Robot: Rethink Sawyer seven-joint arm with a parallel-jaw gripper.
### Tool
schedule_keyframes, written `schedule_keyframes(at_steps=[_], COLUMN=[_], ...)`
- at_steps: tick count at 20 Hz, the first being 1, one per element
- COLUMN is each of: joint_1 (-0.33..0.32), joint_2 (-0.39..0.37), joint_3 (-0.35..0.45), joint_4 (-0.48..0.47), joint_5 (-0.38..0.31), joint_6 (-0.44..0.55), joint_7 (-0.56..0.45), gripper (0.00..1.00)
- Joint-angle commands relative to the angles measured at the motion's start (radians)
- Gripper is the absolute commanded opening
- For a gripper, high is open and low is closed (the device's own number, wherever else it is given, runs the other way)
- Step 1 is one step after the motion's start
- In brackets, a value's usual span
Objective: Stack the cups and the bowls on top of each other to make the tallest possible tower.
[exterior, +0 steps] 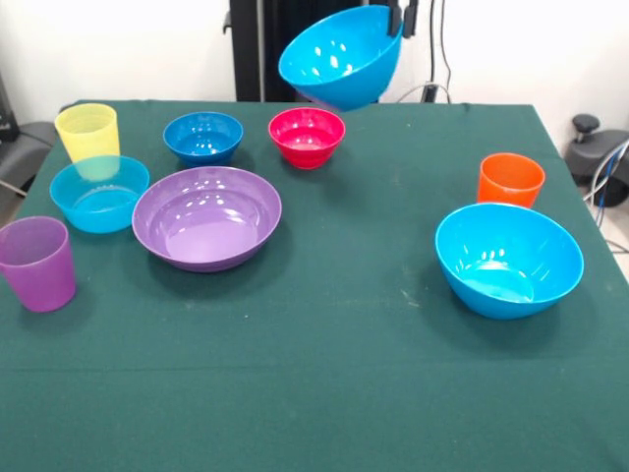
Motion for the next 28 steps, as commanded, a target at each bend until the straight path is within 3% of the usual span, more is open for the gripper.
schedule_keyframes(at_steps=[1, 9, 15, 22, 28], joint_1=[-0.046, -0.147, -0.116, -0.156, -0.110], joint_2=[-0.063, -0.076, 0.002, 0.059, 0.195], joint_3=[0.120, 0.191, 0.089, 0.049, -0.095], joint_4=[0.157, 0.266, 0.279, 0.308, 0.301], joint_5=[0.029, -0.018, -0.110, -0.202, -0.306], joint_6=[-0.044, -0.115, -0.233, -0.323, -0.483], joint_7=[0.113, 0.099, 0.117, 0.114, 0.136], gripper=[0.00, 0.00, 0.00, 0.00, 0.00])
